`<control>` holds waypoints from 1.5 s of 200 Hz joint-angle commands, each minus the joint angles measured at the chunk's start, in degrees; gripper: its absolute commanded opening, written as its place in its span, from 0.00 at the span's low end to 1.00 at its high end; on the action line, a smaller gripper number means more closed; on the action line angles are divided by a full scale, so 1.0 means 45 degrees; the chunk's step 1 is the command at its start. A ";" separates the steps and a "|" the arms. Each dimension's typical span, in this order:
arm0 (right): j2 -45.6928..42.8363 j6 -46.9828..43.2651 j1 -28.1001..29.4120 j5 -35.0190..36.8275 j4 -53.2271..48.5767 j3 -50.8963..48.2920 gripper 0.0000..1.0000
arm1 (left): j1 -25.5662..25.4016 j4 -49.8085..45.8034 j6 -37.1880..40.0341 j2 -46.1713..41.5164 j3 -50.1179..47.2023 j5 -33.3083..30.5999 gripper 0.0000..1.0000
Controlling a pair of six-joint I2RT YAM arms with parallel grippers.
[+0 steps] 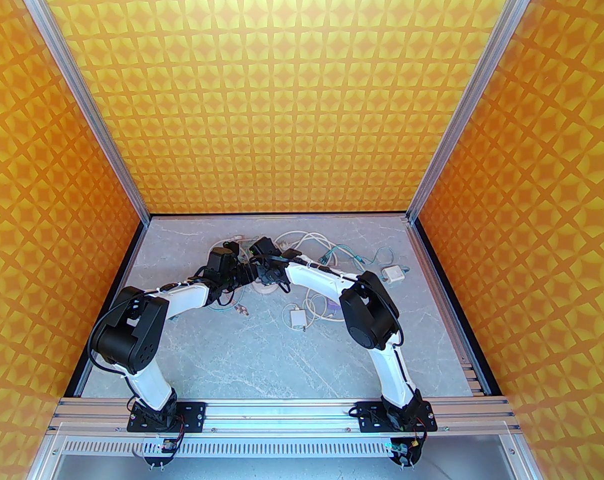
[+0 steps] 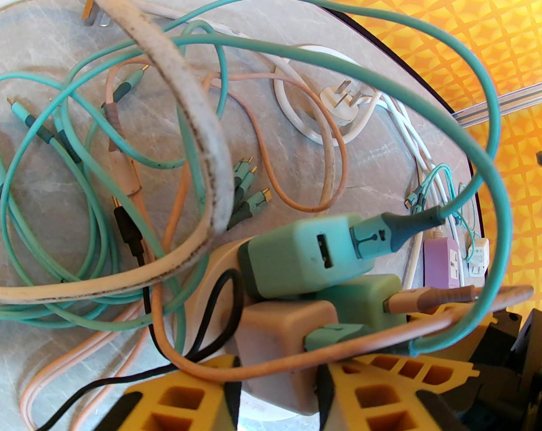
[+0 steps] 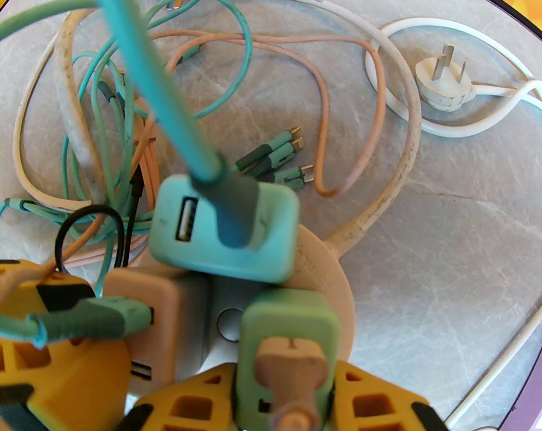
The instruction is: Pull the plug off the socket
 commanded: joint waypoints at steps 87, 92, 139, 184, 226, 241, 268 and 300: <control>-0.0251 -0.0411 0.0301 -0.0545 -0.0301 0.0923 0.03 | -0.0352 -0.2017 0.0475 0.1072 0.0016 -0.0848 0.34; -0.0197 -0.0518 0.0401 -0.0344 -0.0417 0.1060 0.03 | -0.0374 -0.2044 0.0475 0.1073 0.0038 -0.0857 0.34; -0.0158 -0.0579 0.0485 0.0162 -0.0584 0.1042 0.03 | -0.0413 -0.2133 0.0566 0.1093 0.0075 -0.0965 0.34; -0.0865 0.0528 -0.0447 -0.1608 0.0704 -0.0396 0.03 | -0.0413 -0.2186 0.0577 0.1093 0.0031 -0.0971 0.34; -0.1001 0.0790 -0.0598 -0.2139 0.1158 -0.0676 0.04 | -0.0413 -0.2188 0.0605 0.1112 0.0074 -0.0975 0.34; -0.0821 0.0278 -0.0191 -0.1351 0.0516 -0.0065 0.04 | -0.0432 -0.2188 0.0624 0.1147 0.0092 -0.0979 0.34; -0.0211 -0.0370 0.0512 -0.0398 -0.0528 0.1283 0.04 | -0.0515 -0.2232 0.0618 0.1303 0.0213 -0.1033 0.34; -0.0047 -0.0519 0.0615 -0.0022 -0.0662 0.1379 0.04 | -0.0570 -0.2375 0.0676 0.1426 0.0263 -0.1144 0.34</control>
